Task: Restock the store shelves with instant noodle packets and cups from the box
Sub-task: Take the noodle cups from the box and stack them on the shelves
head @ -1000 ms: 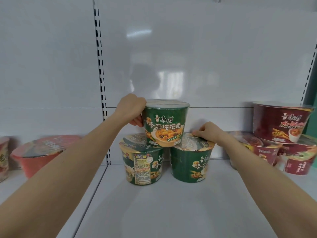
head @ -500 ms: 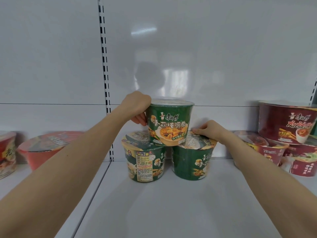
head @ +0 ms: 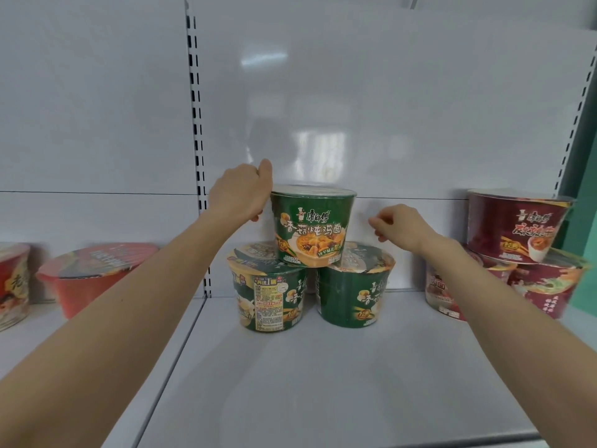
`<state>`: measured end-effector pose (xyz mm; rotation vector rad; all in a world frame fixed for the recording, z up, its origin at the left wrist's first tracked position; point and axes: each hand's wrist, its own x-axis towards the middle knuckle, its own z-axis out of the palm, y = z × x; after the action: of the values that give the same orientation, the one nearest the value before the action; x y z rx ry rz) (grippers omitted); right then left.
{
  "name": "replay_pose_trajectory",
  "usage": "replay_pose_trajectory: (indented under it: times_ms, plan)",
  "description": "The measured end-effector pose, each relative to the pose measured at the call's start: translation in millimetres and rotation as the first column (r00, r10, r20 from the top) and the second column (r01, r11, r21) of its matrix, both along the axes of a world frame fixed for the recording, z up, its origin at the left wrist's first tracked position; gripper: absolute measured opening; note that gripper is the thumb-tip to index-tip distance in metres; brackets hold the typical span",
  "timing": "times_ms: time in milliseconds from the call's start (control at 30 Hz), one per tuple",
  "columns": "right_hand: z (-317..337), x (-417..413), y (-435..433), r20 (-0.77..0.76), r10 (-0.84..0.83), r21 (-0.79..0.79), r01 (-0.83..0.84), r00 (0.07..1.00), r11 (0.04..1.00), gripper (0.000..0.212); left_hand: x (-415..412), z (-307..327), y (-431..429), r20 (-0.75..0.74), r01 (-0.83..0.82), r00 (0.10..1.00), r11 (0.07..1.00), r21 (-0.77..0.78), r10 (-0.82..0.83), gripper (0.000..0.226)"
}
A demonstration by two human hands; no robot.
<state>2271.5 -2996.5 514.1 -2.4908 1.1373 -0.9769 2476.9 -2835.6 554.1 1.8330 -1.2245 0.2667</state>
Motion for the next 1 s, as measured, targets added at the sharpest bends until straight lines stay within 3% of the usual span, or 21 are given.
replay_pose_trajectory:
  times_ms: [167, 367, 633, 833, 933, 1000]
  plan:
    - [14.0, -24.6, 37.7, 0.033, 0.005, -0.149, 0.0, 0.999, 0.989, 0.028, -14.4, -12.2, 34.6, 0.298, -0.115, 0.945, 0.99, -0.086, 0.135, 0.056]
    - [7.3, -22.6, 99.1, -0.031, 0.118, -0.276, -0.122, 0.993, 0.953, 0.032, -42.8, -63.6, 89.0, 0.532, -0.11, 0.842, 0.994, 0.003, 0.091, 0.04]
    - [-18.1, 50.0, 181.2, -0.223, 0.332, -0.267, -0.385, 0.917, 0.883, 0.027, -32.9, -123.7, 183.5, 0.537, -0.101, 0.843, 0.99, 0.094, 0.035, 0.036]
    - [-30.0, 155.1, 271.6, -0.214, 0.515, -0.247, -0.556, 0.83, 0.793, 0.025, 18.8, -156.2, 293.4, 0.535, -0.289, 0.824, 0.95, 0.116, 0.186, 0.052]
    - [-40.5, 220.8, 345.6, -0.222, 0.637, -0.25, -0.675, 0.738, 0.694, 0.024, 52.2, -169.4, 376.6, 0.534, -0.429, 0.791, 0.893, 0.138, 0.297, 0.045]
    - [-50.1, 260.5, 406.1, -0.217, 0.717, -0.212, -0.749, 0.663, 0.628, 0.024, 71.8, -176.0, 439.5, 0.569, -0.56, 0.723, 0.815, 0.148, 0.393, 0.037]
